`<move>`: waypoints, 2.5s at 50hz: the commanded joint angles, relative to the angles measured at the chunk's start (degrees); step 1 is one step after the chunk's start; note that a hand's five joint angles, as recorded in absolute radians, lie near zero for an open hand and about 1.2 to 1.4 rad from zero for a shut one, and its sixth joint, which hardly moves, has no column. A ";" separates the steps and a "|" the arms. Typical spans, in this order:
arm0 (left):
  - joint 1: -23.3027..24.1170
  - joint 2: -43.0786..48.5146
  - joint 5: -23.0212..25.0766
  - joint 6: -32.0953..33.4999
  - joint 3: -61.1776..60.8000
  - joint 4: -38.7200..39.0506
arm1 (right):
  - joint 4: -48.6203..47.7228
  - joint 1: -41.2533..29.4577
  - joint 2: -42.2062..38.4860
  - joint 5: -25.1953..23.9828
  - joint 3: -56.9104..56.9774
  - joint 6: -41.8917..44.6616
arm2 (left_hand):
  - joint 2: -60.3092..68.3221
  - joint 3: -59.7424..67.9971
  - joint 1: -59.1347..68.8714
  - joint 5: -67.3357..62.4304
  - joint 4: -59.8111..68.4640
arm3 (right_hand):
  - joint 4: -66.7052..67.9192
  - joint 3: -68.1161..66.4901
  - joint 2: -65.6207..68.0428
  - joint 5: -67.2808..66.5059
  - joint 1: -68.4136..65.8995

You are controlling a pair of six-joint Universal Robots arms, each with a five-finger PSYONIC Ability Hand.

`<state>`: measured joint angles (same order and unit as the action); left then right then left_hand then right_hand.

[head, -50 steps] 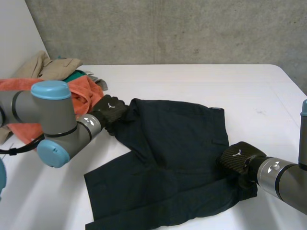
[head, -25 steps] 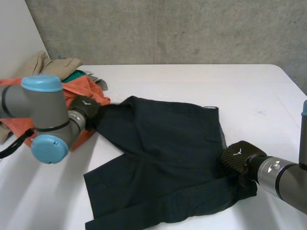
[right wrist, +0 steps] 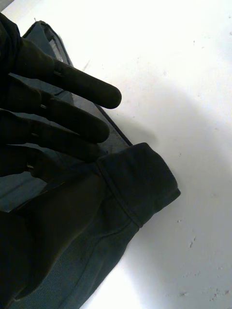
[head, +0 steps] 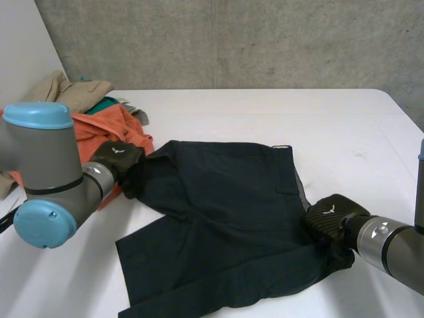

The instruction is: Fold the laundry.

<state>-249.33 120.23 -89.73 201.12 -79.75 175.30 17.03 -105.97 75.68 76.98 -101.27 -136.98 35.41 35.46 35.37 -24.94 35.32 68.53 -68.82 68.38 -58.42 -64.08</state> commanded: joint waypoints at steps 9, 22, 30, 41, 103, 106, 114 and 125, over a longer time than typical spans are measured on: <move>3.15 5.89 6.76 0.59 7.49 1.89 | -0.24 0.06 0.08 0.01 -0.24 0.13 | 6.76 6.71 6.80 -7.23 6.85 | 11.47 -11.18 11.62 -11.58 -15.92; 4.73 15.30 5.71 3.93 16.02 -1.36 | -0.15 0.50 0.09 -0.17 -0.33 0.22 | 14.32 14.27 14.36 -14.79 14.41 | 11.47 -11.18 11.62 -11.58 -15.92; 5.61 15.83 4.83 4.20 16.11 -2.77 | -0.24 1.38 0.26 -0.26 -0.24 0.13 | 42.72 42.67 42.76 -43.19 42.81 | 11.47 -11.18 11.62 -11.58 -15.92; 3.16 13.28 -10.27 7.70 16.90 -1.36 | -0.15 0.85 0.35 -0.34 -0.51 0.05 | 44.59 44.54 44.63 -45.06 44.68 | 11.47 -11.18 11.62 -11.58 -15.92; 17.30 -28.83 -4.22 -1.52 -32.84 -12.53 | -9.91 -1.96 1.93 2.38 4.15 -14.37 | -4.17 -4.22 -4.13 3.70 -4.09 | 11.47 -11.18 11.62 -11.58 -15.92; 17.48 -24.79 -4.66 -1.69 -31.79 -12.44 | -9.91 -1.44 1.93 2.38 3.97 -14.19 | 0.52 0.47 0.56 -0.99 0.61 | 11.47 -11.18 11.62 -11.58 -15.92; 16.87 -19.24 -4.84 -4.59 -27.84 -10.59 | -8.68 -1.17 2.02 2.03 3.80 -14.11 | 44.59 44.54 44.63 -45.06 44.68 | 11.47 -11.18 11.62 -11.58 -15.92; 12.12 -17.40 -9.58 -2.22 -21.34 -9.27 | 9.50 2.78 8.43 -6.04 4.33 0.20 | 44.59 44.54 44.63 -45.06 44.68 | -45.74 46.03 -45.59 45.63 41.29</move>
<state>-235.07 101.84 -97.85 196.96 -103.87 165.95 18.83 -105.25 81.18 76.03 -96.82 -144.44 68.20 67.68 65.20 -56.42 68.31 22.77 -23.35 23.76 -11.82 -22.97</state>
